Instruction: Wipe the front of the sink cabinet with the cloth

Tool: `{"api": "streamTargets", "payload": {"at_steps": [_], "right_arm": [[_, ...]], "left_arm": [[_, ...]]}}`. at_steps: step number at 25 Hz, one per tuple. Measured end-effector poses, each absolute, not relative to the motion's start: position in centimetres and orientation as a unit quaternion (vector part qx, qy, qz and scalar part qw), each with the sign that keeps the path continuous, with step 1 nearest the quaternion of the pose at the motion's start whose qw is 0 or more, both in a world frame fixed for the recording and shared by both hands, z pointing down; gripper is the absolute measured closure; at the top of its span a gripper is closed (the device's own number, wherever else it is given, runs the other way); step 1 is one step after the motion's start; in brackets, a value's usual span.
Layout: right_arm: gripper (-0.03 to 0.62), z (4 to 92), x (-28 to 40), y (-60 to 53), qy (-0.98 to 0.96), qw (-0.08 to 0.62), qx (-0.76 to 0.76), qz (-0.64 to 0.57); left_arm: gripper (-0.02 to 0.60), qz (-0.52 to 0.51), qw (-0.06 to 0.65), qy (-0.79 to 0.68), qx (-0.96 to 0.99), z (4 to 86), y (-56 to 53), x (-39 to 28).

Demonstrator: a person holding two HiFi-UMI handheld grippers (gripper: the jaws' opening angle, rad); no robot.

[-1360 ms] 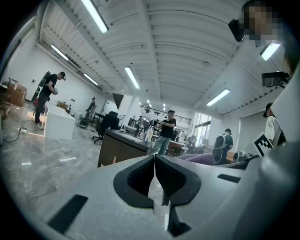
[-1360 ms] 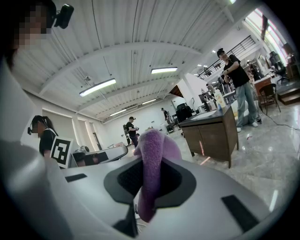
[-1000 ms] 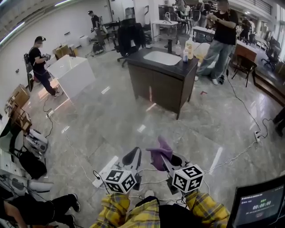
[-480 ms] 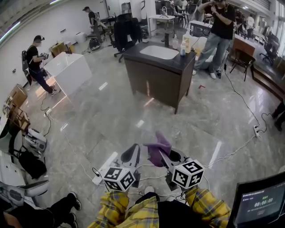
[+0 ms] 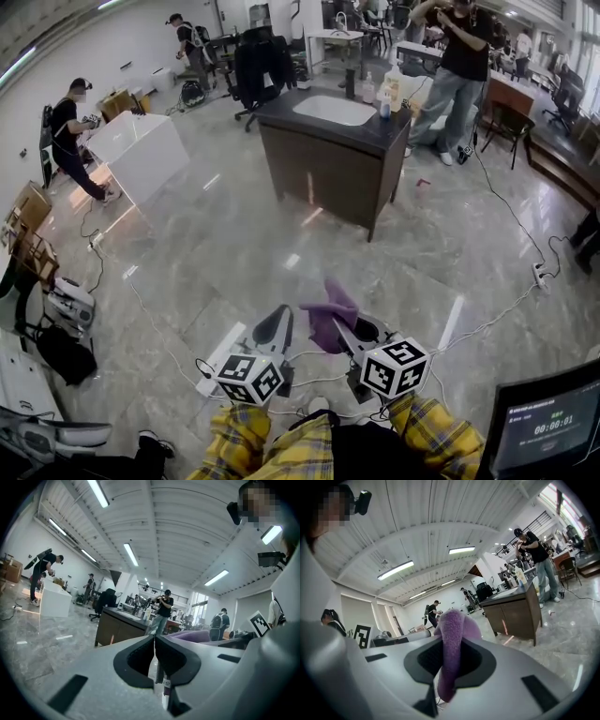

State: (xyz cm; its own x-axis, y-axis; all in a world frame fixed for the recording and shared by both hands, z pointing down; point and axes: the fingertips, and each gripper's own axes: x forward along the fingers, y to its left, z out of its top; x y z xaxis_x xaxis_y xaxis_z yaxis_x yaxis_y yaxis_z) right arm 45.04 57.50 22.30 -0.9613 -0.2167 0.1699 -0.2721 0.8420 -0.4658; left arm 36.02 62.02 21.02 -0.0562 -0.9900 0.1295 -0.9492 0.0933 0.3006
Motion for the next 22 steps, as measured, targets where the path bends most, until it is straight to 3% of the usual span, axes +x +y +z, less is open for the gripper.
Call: {"api": "streamTargets", "payload": {"at_steps": [22], "right_arm": [[0.554, 23.4, 33.7, 54.5, -0.951, 0.058, 0.148, 0.265]], "left_arm": [[0.574, -0.062, 0.150, -0.722, 0.672, 21.2, 60.4, 23.7]]}}
